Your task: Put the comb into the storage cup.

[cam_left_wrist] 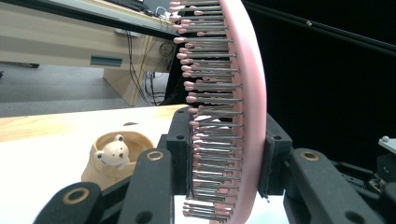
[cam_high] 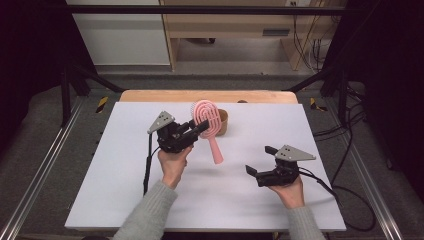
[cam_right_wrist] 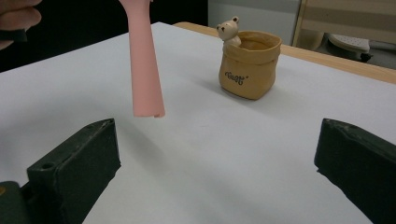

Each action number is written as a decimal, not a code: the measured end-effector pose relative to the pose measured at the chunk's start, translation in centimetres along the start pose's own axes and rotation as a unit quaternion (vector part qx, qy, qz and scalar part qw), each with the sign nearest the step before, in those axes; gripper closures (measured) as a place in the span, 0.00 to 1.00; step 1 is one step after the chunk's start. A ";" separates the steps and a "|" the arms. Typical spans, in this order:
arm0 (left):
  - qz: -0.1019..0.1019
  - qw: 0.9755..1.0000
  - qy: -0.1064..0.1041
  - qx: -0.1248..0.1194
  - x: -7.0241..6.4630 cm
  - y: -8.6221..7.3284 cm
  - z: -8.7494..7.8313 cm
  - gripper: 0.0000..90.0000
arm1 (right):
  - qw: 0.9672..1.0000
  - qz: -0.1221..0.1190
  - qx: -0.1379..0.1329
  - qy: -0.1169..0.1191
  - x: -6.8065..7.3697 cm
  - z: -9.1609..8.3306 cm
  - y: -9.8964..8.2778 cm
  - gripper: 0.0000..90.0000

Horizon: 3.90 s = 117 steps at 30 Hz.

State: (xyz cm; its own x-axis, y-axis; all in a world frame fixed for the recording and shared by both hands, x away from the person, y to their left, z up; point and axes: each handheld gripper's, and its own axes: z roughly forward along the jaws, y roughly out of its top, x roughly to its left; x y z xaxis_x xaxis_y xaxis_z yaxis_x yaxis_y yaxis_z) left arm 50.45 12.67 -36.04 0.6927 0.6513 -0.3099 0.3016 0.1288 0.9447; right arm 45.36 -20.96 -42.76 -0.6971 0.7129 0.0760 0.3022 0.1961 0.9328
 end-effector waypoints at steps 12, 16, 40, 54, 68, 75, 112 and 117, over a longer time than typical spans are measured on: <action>0.010 1.000 0.006 0.001 0.1 1.1 0.6 0.71 | 1.000 0.011 0.005 -0.005 -1.5 -1.4 -0.8 0.00; 0.011 1.000 0.006 0.003 0.2 1.4 0.9 0.71 | 1.000 0.016 0.011 -0.007 -2.0 -1.5 -1.1 0.00; 0.021 1.000 0.017 0.007 0.7 3.4 2.4 0.71 | 0.999 0.026 0.026 -0.011 -2.9 -1.8 -1.8 0.00; 0.023 0.999 0.027 0.007 1.2 4.4 3.3 0.71 | 0.999 0.026 0.028 -0.011 -2.8 -1.7 -1.9 0.00; 0.030 0.999 0.030 -0.002 1.1 5.7 4.1 0.71 | 0.999 0.025 0.030 -0.009 -2.8 -1.7 -1.9 0.00; 0.026 0.999 0.034 -0.003 1.3 6.1 4.7 0.71 | 0.999 0.024 0.030 -0.008 -2.8 -1.7 -1.9 0.00; 0.016 0.997 0.067 -0.018 3.0 8.1 7.8 0.71 | 0.999 0.023 0.032 -0.007 -2.8 -1.6 -1.9 0.00; 0.013 0.997 0.067 -0.021 3.2 8.3 8.3 0.71 | 0.999 0.023 0.032 -0.007 -2.8 -1.6 -1.9 0.00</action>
State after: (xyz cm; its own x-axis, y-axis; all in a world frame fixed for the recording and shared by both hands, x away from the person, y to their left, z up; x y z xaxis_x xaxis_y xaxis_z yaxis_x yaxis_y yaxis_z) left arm 60.59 9.61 -30.13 0.6049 0.7488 -0.2709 0.2553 0.1399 0.9567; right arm 45.66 -24.42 -44.21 -0.6724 0.7316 0.1129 0.3755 0.2056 0.9037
